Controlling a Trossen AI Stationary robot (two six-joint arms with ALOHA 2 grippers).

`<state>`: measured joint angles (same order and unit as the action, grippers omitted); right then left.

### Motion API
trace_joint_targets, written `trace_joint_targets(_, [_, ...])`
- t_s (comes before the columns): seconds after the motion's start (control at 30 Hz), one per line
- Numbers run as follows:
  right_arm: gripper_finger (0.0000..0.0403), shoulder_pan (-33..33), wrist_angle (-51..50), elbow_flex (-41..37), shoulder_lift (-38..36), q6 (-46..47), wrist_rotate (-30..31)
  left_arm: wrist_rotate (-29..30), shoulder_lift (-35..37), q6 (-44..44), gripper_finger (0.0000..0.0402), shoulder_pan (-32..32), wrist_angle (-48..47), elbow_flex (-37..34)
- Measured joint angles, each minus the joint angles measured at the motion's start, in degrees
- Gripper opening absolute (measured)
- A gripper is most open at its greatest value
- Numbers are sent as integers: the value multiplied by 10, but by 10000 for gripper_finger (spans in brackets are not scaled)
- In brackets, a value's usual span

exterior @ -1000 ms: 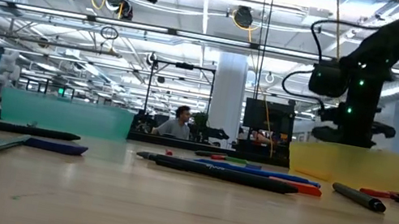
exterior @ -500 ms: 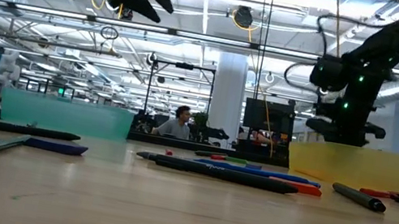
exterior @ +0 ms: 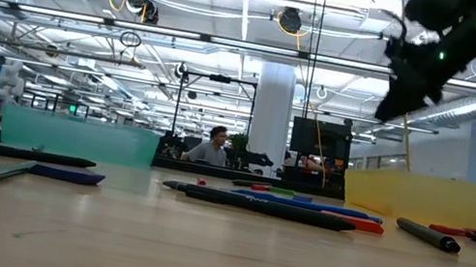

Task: Sort crayons/erasers/pens/pencils in bins
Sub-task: Put the pink pencil into the yellow bin

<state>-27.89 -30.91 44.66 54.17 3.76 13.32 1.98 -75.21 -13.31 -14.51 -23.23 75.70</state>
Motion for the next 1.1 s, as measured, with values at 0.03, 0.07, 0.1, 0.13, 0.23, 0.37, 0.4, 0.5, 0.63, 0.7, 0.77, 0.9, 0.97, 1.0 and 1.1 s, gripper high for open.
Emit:
trace_joint_targets(0.03, [173,25,0,14,6,-2,1,0,3,-3,232,5,6,0])
trace_joint_targets(0.07, [173,51,1,29,15,-2,2,0,7,-3,232,11,13,0])
trace_joint_targets(0.1, [173,76,3,45,26,-4,4,0,11,-3,232,18,15,1])
trace_joint_targets(0.13, [173,101,2,62,41,-5,10,0,15,-5,232,23,12,1])
trace_joint_targets(0.23, [173,173,2,115,95,-20,22,0,23,-17,232,48,-34,1])
trace_joint_targets(0.37, [173,260,-2,193,182,-37,49,20,35,-44,232,92,-96,0])
trace_joint_targets(0.4, [173,276,5,209,200,-43,55,32,36,-44,232,104,-97,1])
trace_joint_targets(0.5, [168,321,46,242,245,-69,62,78,38,-56,232,138,-150,1])
trace_joint_targets(0.63, [156,354,129,246,273,-55,87,135,40,-159,232,175,-259,-1])
trace_joint_targets(0.7, [152,362,157,246,278,-41,95,141,40,-222,232,194,-311,-11])
trace_joint_targets(0.77, [149,368,178,246,280,-39,96,145,39,-273,232,216,-345,-29])
trace_joint_targets(0.9, [144,379,187,246,282,-3,96,130,40,-412,232,246,-356,-78])
trace_joint_targets(0.97, [142,386,187,246,281,4,96,123,39,-471,232,254,-358,-102])
trace_joint_targets(1.0, [142,389,187,246,281,5,96,122,39,-497,232,256,-358,-115])
trace_joint_targets(1.1, [141,394,188,246,282,14,105,117,39,-584,232,248,-364,-155])
